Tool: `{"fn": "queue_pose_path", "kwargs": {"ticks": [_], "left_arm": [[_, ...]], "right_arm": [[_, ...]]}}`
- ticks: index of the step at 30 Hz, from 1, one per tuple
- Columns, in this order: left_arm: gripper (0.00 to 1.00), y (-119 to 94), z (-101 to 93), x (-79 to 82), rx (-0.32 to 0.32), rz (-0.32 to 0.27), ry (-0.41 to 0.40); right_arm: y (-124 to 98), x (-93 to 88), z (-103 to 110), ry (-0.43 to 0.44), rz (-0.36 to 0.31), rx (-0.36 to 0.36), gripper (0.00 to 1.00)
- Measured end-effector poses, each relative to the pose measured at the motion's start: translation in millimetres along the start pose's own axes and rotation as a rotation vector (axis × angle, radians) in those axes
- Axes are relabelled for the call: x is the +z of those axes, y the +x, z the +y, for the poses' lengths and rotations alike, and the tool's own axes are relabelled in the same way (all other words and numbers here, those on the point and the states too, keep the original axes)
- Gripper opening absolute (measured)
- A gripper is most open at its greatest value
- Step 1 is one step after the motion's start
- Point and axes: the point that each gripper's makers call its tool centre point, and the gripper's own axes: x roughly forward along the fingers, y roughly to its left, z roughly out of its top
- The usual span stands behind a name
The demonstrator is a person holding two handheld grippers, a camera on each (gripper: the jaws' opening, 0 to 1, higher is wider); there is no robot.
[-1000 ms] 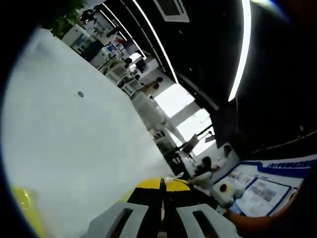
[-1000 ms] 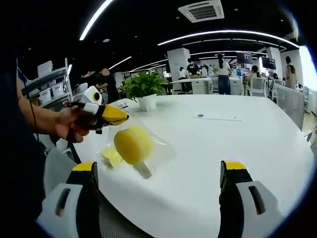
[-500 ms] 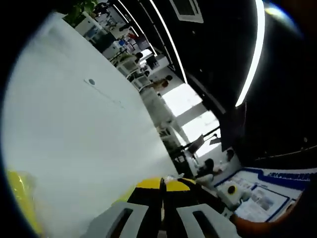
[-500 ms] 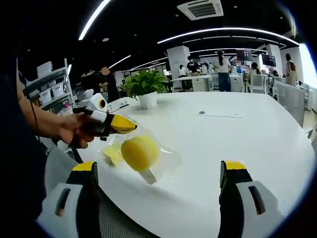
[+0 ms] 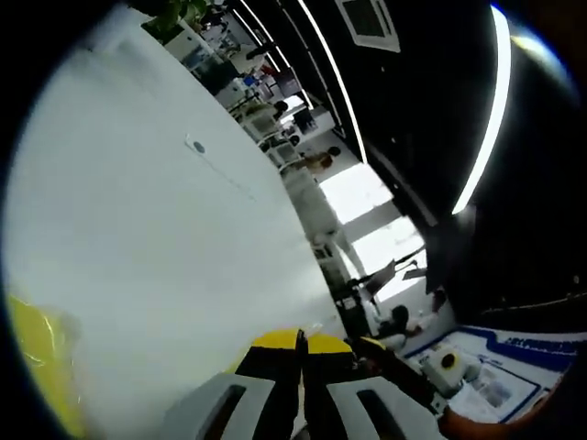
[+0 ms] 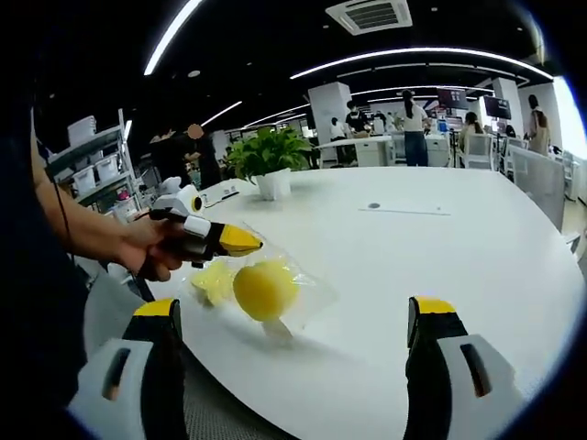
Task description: Compare the silicone blocks by pressing each to a similar depth, holding the contact briefly, and releasing to observe deformation and rebound differences across the visible hardness samples.
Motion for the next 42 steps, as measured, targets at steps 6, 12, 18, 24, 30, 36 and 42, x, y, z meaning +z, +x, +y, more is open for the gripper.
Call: {"fn": "queue_pose_path", "kwargs": {"ticks": [6, 12, 18, 24, 30, 36, 42], "left_arm": [[0.00, 0.9, 12.6, 7.7, 0.047, -0.037, 0.020], [0.00, 2.8, 30.6, 11.9, 0.122, -0.038, 0.053], [0.00, 1.7, 51.2, 12.3, 0.225, -0.035, 0.131], [0.00, 2.9, 68.3, 8.6, 0.283, -0.014, 0.178], [0.00, 2.0, 81.5, 7.7, 0.311, -0.016, 0.134], [0.00, 5.2, 90.1, -0.4, 0.344, 0.012, 0.119], [0.00, 8.8, 94.6, -2.0, 0.381, 0.036, 0.164]], "right_arm": [[0.6, 0.4, -0.1, 0.002, 0.003, 0.002, 0.96], [1.0, 1.4, -0.1, 0.010, 0.000, 0.002, 0.96], [1.3, -0.2, 1.0, 0.017, 0.002, 0.003, 0.96], [0.6, -2.4, 2.5, 0.023, 0.004, 0.005, 0.96], [-0.9, -2.3, 1.6, 0.027, 0.003, 0.002, 0.96], [-0.8, -1.9, 1.1, 0.031, 0.002, 0.000, 0.96], [0.0, -1.9, 2.3, 0.036, 0.003, 0.004, 0.96]]}}
